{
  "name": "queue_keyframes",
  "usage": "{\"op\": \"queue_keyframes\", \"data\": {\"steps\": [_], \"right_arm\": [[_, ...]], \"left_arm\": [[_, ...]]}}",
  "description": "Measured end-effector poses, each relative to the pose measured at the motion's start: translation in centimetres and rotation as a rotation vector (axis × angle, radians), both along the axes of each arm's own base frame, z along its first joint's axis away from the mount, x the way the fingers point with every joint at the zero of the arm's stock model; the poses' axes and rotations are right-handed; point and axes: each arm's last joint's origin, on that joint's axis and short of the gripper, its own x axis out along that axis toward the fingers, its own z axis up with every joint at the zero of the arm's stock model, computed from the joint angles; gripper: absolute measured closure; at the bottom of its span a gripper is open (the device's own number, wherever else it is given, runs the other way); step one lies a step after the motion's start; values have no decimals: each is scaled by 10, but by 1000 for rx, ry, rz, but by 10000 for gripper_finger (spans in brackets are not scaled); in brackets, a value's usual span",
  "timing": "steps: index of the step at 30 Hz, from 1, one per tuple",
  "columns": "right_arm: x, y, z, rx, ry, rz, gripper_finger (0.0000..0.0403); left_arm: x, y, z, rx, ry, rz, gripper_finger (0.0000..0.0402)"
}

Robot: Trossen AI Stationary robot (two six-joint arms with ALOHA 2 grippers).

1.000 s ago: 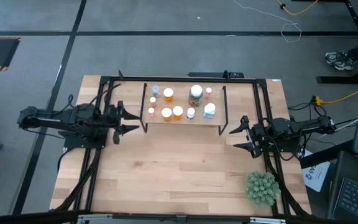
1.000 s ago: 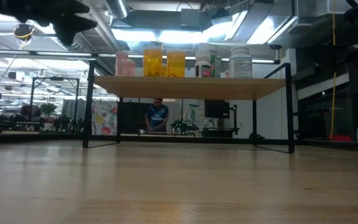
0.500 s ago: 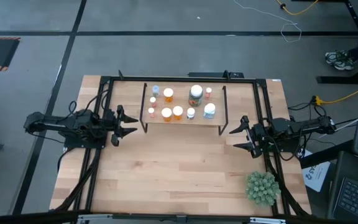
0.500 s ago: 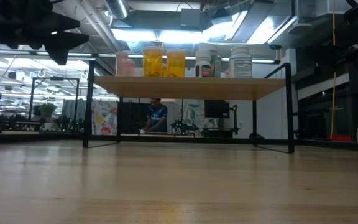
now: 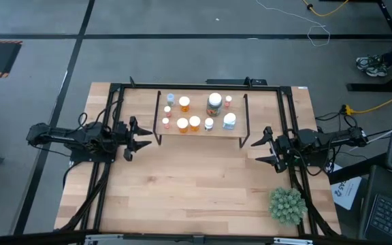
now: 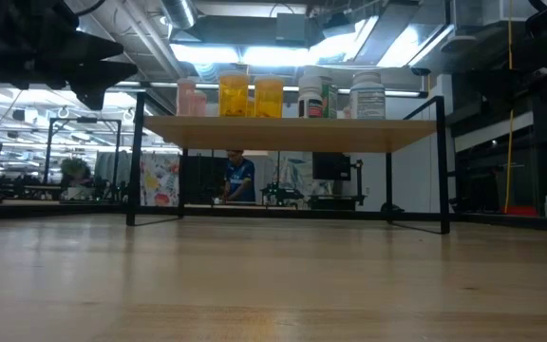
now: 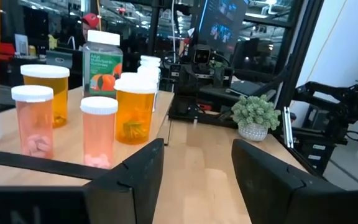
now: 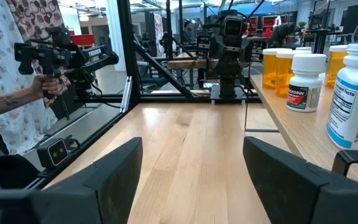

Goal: Pick and place medicine bottles onto shelf by color
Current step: Return to Home Position

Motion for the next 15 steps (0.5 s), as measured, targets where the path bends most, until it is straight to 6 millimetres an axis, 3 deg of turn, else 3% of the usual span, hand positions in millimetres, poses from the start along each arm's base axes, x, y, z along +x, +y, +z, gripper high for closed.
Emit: {"op": "queue_keyframes", "data": {"steps": [8, 15], "right_arm": [[0, 0, 0, 0, 0, 0, 121], [0, 0, 0, 0, 0, 0, 121]], "left_arm": [[1, -1, -6, 117, 73, -3, 217], [1, 0, -8, 88, 90, 1, 217]]}}
